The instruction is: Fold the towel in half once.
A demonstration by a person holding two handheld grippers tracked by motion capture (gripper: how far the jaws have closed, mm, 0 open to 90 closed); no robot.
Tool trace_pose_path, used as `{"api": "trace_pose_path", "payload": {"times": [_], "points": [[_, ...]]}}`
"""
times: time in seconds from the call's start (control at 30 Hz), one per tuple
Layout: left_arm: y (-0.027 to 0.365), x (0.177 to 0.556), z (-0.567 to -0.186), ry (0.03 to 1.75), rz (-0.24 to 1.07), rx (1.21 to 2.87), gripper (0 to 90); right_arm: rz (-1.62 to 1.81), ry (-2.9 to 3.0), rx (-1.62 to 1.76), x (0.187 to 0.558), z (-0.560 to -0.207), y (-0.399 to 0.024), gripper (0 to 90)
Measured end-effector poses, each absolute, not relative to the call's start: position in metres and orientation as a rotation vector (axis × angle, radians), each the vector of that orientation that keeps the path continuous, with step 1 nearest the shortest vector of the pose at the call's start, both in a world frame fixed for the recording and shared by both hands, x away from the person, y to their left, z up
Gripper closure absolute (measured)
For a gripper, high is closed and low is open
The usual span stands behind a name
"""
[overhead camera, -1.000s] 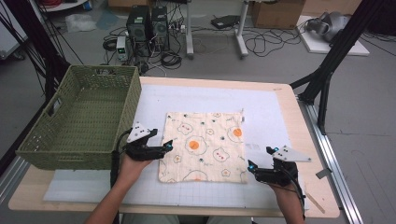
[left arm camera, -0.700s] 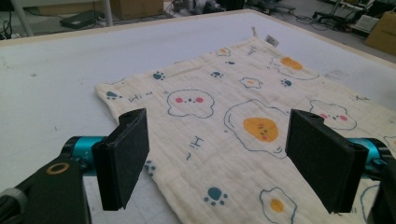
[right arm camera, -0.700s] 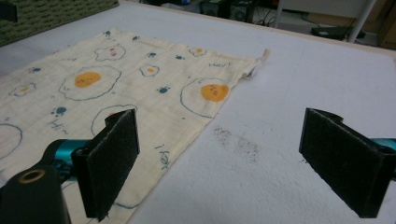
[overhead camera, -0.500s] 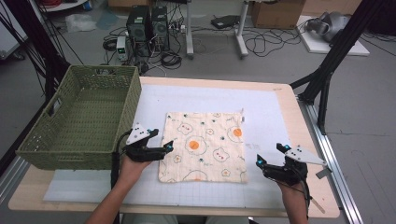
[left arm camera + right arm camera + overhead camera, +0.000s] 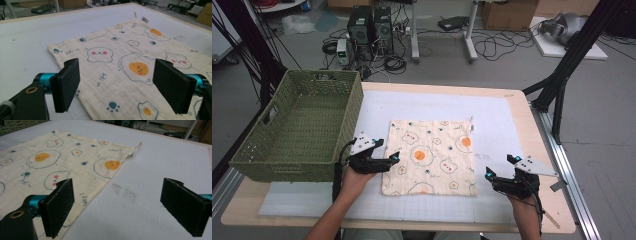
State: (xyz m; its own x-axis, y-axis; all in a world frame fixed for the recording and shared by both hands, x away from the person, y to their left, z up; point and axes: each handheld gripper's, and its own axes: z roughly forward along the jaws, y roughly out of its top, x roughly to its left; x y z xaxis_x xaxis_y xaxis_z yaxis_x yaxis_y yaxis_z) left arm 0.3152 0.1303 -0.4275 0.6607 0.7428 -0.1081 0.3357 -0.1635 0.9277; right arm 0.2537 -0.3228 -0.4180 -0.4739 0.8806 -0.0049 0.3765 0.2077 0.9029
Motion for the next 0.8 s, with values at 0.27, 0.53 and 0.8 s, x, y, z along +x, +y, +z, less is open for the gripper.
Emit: {"api": "trace_pose_path", "payload": {"times": [0.27,0.53,0.8], "points": [[0.135,0.317,-0.427,0.904,0.458,1.743,22.5,1.215,1.983,1.146,0.257,-0.421,-0.317,11.3],[0.138,0.32,-0.42,0.951,0.464,1.723,22.5,1.224,2.013,1.156,0.262,-0.424,-0.314,11.3],[0.131,0.334,-0.415,0.989,0.457,1.731,21.8,1.234,2.02,1.149,0.264,-0.424,-0.308,11.3]]}}
